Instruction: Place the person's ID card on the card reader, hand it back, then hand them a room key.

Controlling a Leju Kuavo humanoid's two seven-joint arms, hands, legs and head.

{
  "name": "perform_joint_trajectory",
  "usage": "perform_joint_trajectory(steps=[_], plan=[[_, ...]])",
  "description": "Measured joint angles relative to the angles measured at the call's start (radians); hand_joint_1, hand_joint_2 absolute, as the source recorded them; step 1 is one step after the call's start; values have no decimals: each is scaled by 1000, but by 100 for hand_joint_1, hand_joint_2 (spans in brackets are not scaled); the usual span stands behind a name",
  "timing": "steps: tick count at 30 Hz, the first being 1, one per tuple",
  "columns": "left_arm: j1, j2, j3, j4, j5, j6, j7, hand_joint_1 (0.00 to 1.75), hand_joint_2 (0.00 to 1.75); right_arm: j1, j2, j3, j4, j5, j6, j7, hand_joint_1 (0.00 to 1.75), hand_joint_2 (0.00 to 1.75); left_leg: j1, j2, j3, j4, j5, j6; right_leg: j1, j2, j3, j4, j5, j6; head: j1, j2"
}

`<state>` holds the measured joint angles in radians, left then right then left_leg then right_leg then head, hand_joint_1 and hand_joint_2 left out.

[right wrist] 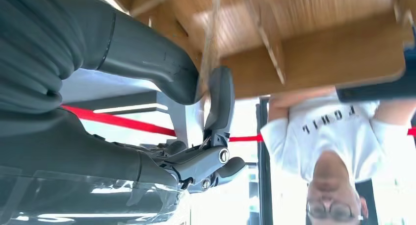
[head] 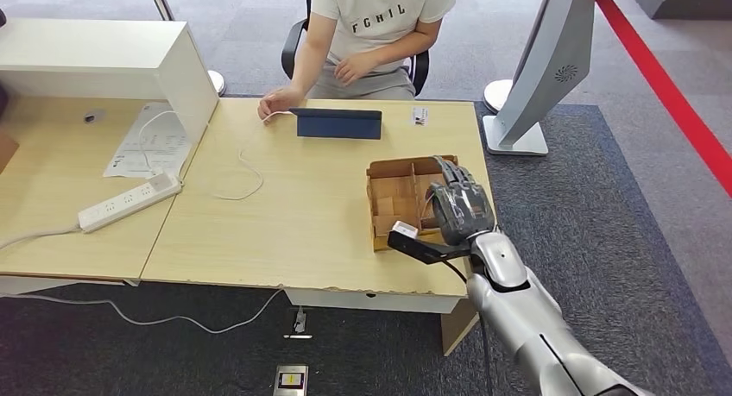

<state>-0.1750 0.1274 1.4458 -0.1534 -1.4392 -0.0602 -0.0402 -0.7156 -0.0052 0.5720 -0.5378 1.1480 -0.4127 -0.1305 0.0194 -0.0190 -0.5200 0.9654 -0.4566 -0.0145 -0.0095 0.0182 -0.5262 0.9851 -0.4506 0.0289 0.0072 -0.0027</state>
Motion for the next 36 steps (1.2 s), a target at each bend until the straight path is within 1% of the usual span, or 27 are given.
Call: perform_joint_trajectory(steps=[6, 12, 17, 19, 23, 27, 31, 36], plan=[[1, 0, -1, 0, 0, -4, -14, 0, 0, -5, -5, -12, -63, 2, -34, -48, 175, 175, 0, 0, 0, 0, 0, 0, 0, 0, 0, 0, 0, 0, 0, 0], [1, 0, -1, 0, -1, -9, 0, 0, 0, -7, -8, -20, -131, 13, -43, -77, 175, 175, 0, 0, 0, 0, 0, 0, 0, 0, 0, 0, 0, 0, 0, 0], [1, 0, -1, 0, -1, -9, 5, 0, 0, -29, 11, -22, -144, 43, -48, -93, 175, 175, 0, 0, -1, 0, 0, 0, 0, 0, 0, 0, 0, 0, 0, 0], [0, 0, -1, 0, -1, -9, 4, 0, 0, -59, 30, -19, -130, 72, -44, -82, 175, 175, 0, 0, -1, 0, 0, 0, 0, 0, -1, 1, 0, 0, 0, 0], [-1, 0, -2, 0, -2, -8, -4, 0, 0, -161, 77, -14, -70, 130, -18, -31, 175, 175, 0, 0, -1, 0, 1, -1, 0, 0, -1, 1, 1, -1, 0, 0], [-1, 0, -2, 0, -2, -6, -19, 0, 0, -255, 119, -10, 2, 134, 3, 9, 175, 175, 0, 0, -1, 0, 1, -1, 0, 0, -1, 1, 1, -1, 0, 0], [0, 0, -2, 0, -2, -7, -28, 0, 0, -305, 134, -7, 55, 145, 25, 44, 175, 175, 0, 0, -1, 0, 1, -1, 0, 0, -1, 1, 1, -1, 0, 0], [1, 0, -2, 0, -2, -9, -8, 0, 0, -332, 137, -5, 102, 155, 44, 71, 175, 175, 0, 0, -1, 0, 1, -1, 0, 0, -1, 0, 1, -1, 0, 0]])
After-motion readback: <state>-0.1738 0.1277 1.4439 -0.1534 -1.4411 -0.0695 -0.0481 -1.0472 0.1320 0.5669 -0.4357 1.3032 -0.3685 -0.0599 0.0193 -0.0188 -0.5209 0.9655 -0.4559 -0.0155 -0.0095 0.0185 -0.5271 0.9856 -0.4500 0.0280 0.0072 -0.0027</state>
